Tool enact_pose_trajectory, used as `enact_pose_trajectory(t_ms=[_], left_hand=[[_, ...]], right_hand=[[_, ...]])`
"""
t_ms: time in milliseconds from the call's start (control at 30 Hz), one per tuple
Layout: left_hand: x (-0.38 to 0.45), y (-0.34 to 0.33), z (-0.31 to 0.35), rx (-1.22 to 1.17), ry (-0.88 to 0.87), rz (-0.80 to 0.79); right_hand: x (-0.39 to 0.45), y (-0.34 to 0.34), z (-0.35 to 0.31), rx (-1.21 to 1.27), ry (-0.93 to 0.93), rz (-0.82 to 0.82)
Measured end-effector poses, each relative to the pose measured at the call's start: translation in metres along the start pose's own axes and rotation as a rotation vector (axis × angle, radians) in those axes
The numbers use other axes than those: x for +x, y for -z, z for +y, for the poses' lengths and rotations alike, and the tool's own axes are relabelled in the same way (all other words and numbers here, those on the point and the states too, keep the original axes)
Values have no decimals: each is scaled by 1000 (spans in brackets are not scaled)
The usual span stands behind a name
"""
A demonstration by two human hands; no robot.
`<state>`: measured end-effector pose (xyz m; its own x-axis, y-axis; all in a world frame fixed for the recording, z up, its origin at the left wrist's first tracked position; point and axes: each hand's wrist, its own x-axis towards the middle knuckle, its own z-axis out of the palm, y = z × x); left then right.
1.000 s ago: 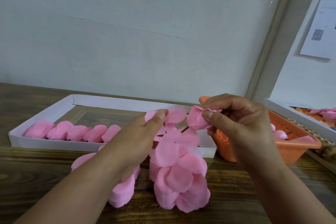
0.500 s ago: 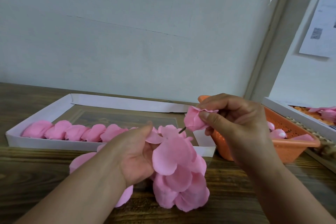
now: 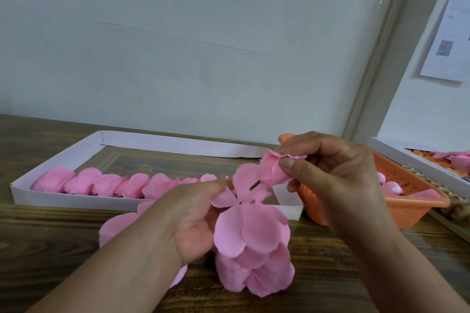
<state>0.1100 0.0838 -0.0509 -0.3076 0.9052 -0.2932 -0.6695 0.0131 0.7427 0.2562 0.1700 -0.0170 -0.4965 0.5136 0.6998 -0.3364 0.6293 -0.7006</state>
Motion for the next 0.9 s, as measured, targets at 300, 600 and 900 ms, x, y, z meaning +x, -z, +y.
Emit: enact_pose_trajectory(t_ms=[300,600,900], left_hand=[[-4,-3,-1,5,-79,-41],[-8,-5,-2,13,-38,-96],[-5,-5,-5,-145,-29,-93]], right_hand=[[-2,0,1,-71,3,-78],[-5,-6,2,-298,55,-95],[-6,-11,2,-421,41,-178]])
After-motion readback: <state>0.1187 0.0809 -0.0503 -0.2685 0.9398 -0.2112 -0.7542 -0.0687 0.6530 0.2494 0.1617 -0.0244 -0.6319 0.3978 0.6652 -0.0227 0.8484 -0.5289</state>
